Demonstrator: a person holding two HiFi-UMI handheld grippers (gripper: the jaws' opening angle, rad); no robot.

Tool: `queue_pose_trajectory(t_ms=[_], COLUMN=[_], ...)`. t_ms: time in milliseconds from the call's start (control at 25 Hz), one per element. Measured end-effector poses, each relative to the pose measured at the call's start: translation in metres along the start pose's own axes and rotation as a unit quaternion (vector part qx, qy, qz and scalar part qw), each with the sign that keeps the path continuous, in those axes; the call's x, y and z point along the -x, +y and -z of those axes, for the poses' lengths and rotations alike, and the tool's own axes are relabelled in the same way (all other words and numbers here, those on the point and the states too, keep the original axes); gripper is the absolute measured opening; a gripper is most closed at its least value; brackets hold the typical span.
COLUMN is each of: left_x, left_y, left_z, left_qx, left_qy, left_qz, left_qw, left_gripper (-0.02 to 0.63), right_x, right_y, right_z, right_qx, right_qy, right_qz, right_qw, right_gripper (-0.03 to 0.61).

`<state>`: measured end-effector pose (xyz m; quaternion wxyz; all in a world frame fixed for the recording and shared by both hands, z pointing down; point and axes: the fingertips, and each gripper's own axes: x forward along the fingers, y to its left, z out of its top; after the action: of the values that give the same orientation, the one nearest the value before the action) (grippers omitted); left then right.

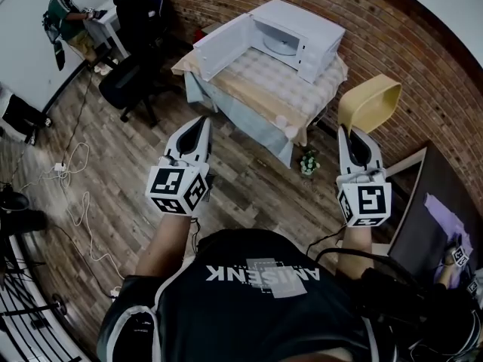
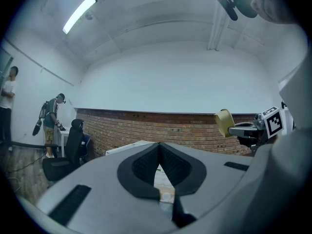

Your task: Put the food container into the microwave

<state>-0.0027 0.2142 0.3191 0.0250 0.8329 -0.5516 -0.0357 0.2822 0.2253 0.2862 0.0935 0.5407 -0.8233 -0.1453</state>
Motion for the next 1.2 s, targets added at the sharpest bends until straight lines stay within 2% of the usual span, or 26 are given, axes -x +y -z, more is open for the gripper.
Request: queue_pose_trajectory(t_ms=[240, 400, 600, 1200], left_x=[-0.005, -0.013, -0.041, -0.140], left_y=[-0.017, -0.014, 0.000, 0.112], left_z=[0.007, 0.011, 0.012, -0.001], left_qx=[-0.006, -0.007, 0.003, 0.020], left_qy=[0.002, 0.008, -0.004, -0.014], left_qz=[-0.012, -0.015, -0.003, 0.030], left_qw=[0.9999, 0.9998, 1.0000, 0.9992], left_gripper=[0.011, 0.011, 0.011, 0.011], right_x=[-0.004, -0.016, -0.043, -0.171], right_y=[-0.014, -0.011, -0.017, -0.004], right_z=[0.016, 0.020, 0.025, 0.010], right_qx=[-0.006, -0.005, -0.001, 0.011], right_qy=[-0.007, -0.008, 0.002, 0.026], right_qz=[-0.018, -0.032, -0.021, 0.002], right_qw=[1.000, 0.999, 1.000, 1.000], right_gripper=[0.044, 0.044, 0.044, 0.044])
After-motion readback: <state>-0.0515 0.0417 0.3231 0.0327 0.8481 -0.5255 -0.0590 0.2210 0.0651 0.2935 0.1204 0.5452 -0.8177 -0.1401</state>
